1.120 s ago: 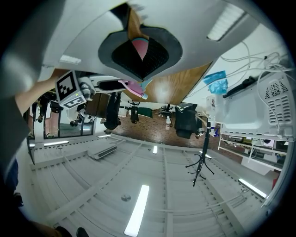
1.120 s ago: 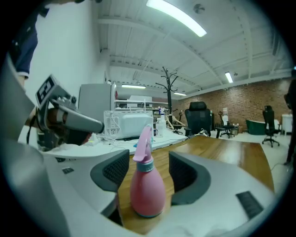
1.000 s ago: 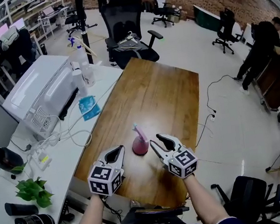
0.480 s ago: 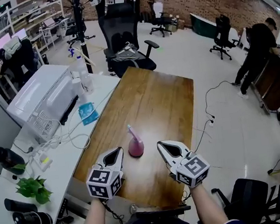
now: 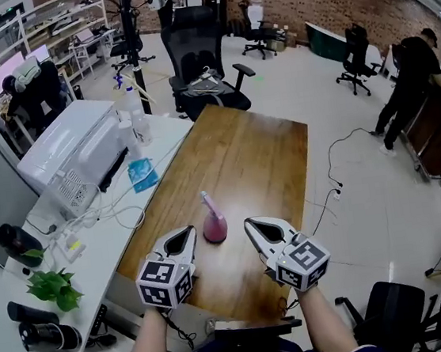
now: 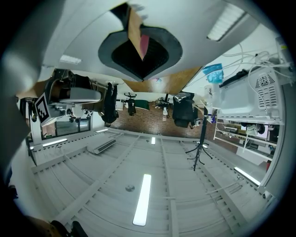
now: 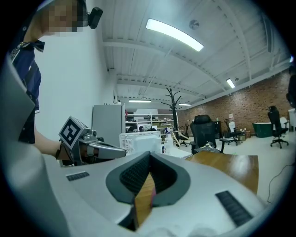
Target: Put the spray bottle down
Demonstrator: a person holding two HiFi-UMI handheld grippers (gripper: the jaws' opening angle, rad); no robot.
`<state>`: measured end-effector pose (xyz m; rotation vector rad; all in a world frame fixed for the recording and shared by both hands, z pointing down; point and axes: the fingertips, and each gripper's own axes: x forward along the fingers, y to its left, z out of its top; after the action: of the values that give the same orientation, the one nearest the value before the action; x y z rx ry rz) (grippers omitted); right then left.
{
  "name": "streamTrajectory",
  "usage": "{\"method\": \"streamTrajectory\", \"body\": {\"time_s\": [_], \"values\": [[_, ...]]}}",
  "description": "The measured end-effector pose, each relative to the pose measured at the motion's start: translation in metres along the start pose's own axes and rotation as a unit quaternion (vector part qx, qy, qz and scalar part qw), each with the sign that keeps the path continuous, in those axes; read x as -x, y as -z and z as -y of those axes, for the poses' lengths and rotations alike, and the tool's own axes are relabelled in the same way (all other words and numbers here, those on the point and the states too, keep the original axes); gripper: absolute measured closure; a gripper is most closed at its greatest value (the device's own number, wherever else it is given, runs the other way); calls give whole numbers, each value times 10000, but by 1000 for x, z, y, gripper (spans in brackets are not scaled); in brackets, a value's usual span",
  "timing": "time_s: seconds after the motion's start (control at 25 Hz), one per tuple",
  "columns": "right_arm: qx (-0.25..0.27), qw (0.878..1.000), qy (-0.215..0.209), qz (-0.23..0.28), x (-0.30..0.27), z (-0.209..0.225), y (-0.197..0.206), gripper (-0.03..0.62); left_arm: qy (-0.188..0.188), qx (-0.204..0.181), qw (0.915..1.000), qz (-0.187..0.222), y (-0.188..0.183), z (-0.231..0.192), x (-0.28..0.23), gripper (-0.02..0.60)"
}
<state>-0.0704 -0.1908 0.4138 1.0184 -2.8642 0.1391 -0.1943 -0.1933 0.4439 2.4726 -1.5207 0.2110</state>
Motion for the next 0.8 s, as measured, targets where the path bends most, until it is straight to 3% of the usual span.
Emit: {"method": "streamTrajectory", "body": {"time_s": [0.8], "values": [[-150,9997,-57,-181,5,-2,9,589,54,-61,10000,-26,-3,13,4,573]]}}
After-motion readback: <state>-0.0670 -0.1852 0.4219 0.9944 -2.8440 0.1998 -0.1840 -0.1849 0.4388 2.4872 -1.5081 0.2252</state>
